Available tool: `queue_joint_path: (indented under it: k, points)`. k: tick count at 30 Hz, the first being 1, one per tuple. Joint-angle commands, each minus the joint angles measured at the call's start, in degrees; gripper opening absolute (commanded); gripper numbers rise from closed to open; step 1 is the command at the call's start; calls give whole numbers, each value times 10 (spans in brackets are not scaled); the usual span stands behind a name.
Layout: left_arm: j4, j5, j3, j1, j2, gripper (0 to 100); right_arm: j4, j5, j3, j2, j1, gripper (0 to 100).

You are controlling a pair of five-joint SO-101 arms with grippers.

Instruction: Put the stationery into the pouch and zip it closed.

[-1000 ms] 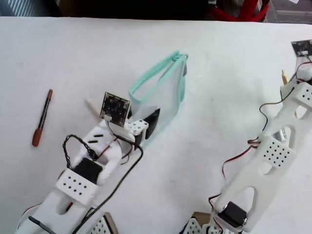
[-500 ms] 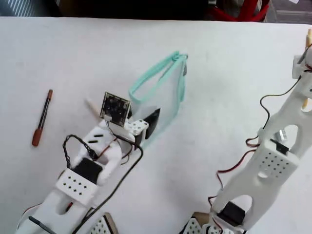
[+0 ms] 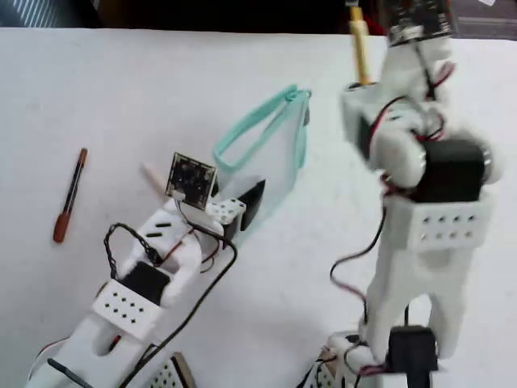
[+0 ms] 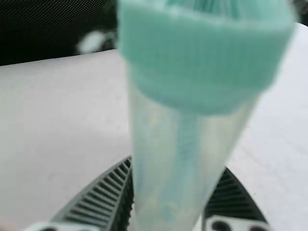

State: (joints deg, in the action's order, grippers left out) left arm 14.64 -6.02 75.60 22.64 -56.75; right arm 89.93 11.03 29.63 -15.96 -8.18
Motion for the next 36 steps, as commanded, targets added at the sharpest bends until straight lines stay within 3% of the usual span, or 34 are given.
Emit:
queue_joint_path:
  k: [1, 10, 16, 23, 36]
  points:
    - [-10, 0, -6, -4, -11, 200, -94, -39, -52, -67, -95, 17]
    - [-10, 0, -6, -2, -11, 202, -249, -56, -113, -159, -232, 17]
    - [-10, 0, -6, -4, -11, 202, -414, -171, -317, -225, -219, 18]
    - [-10, 0, -8, -2, -11, 203, -613, -135, -560, -327, -214, 17]
    - [-11, 0, -9, -2, -10, 203, -707, -135, -581, -327, -219, 17]
